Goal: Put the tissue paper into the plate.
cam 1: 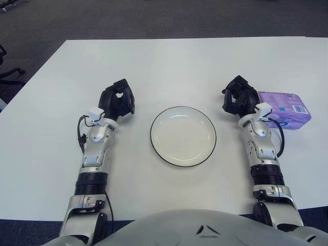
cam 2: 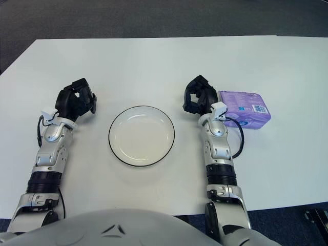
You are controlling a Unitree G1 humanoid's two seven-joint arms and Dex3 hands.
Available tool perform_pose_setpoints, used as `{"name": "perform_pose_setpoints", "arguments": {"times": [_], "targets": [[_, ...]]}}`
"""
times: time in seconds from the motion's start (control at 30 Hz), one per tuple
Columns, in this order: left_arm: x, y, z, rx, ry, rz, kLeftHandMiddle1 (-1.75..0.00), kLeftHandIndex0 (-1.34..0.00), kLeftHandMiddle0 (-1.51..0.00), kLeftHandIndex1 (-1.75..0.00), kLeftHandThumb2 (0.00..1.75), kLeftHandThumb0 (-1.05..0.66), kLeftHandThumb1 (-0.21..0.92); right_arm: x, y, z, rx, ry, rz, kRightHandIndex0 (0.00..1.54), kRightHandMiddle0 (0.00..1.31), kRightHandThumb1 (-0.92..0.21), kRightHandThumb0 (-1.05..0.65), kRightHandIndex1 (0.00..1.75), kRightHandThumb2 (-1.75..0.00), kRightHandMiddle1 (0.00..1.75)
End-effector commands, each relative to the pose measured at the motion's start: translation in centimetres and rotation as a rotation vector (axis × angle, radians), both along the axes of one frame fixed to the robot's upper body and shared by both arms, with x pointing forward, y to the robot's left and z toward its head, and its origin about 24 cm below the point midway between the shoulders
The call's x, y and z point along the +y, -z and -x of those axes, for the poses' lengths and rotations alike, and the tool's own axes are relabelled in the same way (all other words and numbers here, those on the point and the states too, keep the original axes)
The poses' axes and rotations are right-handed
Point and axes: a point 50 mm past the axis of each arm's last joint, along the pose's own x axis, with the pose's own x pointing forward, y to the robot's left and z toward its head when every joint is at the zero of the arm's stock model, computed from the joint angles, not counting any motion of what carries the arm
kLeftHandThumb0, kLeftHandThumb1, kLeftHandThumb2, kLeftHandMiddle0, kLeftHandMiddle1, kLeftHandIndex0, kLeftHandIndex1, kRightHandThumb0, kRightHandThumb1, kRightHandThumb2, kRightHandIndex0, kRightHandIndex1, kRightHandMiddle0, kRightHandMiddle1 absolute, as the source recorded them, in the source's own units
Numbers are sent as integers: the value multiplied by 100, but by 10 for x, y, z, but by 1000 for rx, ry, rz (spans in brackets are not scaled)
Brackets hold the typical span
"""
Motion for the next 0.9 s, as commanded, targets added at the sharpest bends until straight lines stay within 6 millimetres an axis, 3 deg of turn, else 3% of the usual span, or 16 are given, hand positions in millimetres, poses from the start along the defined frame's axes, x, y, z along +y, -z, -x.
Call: {"name": "perform_pose_setpoints", "arguments": {"times": [0.0,0.27,0.57,0.87], "targets": [[-8,58,28,222,-27,78,-175,-102,-132,-175,97,-39,68,3,50,33,170,38,-54,121,57,-37,-46,175,-125,175],[-8,58,28,217,-20,75,-175,-102,-132,-175,97,-40,69,4,34,29,81,58,30,121,57,-37,-46,175,-125,175],[-9,59,28,217,-21,74,-175,-102,-132,-175,97,-39,69,-1,10,23,-66,143,332,119,59,-35,-47,175,-128,175],[-10,59,28,220,-21,75,-175,-102,-132,-175,97,-39,68,-2,-10,28,-162,167,592,102,58,-35,-47,175,-126,175]]}}
